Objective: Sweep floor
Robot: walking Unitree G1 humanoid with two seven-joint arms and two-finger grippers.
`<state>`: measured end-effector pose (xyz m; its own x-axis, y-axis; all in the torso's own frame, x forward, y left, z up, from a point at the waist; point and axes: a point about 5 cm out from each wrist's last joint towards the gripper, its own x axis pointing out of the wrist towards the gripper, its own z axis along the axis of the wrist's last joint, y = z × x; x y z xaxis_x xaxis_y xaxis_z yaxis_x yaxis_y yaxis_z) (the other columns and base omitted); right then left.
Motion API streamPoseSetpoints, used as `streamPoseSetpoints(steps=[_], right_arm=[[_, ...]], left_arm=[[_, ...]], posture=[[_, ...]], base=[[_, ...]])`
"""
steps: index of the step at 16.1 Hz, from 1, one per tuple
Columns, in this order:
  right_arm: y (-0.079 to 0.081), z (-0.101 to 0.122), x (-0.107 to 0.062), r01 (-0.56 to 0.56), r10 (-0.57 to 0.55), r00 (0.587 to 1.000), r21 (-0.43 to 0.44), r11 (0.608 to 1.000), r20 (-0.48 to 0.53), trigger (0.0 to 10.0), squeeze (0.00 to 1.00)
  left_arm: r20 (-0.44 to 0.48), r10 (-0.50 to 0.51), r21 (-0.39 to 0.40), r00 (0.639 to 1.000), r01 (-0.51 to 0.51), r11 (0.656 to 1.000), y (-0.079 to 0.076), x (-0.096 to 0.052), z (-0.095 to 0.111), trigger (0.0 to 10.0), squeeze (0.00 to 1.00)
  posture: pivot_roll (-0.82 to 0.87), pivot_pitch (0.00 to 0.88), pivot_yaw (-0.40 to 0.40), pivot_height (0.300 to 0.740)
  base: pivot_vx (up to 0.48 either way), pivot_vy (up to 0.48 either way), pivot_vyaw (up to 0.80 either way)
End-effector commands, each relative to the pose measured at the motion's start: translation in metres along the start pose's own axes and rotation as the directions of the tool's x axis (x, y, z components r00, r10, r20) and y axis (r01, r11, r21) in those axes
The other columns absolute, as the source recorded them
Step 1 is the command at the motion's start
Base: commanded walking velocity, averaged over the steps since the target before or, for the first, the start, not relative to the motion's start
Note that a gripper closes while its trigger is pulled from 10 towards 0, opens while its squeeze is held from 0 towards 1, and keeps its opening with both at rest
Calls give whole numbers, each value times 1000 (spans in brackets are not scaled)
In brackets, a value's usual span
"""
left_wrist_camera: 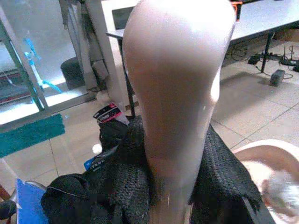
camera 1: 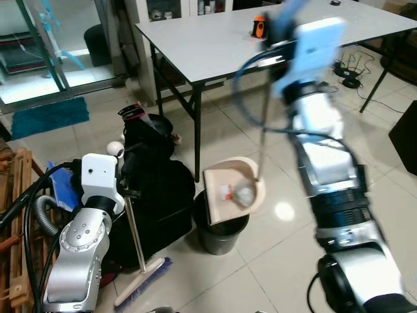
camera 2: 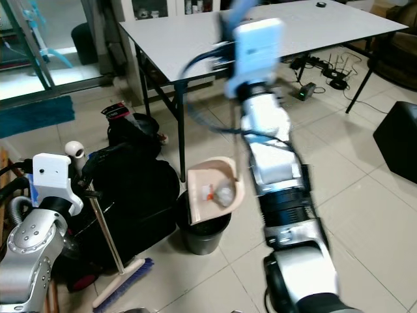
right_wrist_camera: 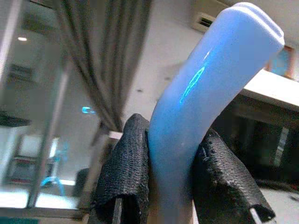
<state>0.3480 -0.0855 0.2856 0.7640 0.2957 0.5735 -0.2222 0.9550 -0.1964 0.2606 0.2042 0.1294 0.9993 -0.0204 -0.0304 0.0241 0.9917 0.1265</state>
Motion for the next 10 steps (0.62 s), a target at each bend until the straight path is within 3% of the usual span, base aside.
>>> streamPoseSetpoints(steps=[1, 2, 5, 10], right_arm=[[5, 17, 4, -33, 38, 995, -54, 998, 96, 10000, 0], [21, 17, 2, -90, 100, 988, -88, 992, 114, 10000, 0], [45, 15, -4, -196, 218, 966, -159, 968, 136, 10000, 0], [55, 11, -7, -248, 284, 951, -248, 936, 120, 10000, 0]], left_arm=[[36, 15, 4, 999, -15, 1000, 3, 0, 8, 10000, 0], [36, 7, 5, 999, -7, 1000, 2, 0, 8, 10000, 0], [42, 8, 6, 999, -9, 1000, 2, 2, 9, 10000, 0], [40, 4, 7, 999, -4, 1000, 2, 2, 9, 10000, 0]], posture=[[98, 1, 17, 740], [99, 0, 19, 740], [103, 0, 19, 740], [101, 0, 20, 740]], base=[[0, 0, 0], [0, 0, 0], [0, 0, 0], [0, 0, 0]])
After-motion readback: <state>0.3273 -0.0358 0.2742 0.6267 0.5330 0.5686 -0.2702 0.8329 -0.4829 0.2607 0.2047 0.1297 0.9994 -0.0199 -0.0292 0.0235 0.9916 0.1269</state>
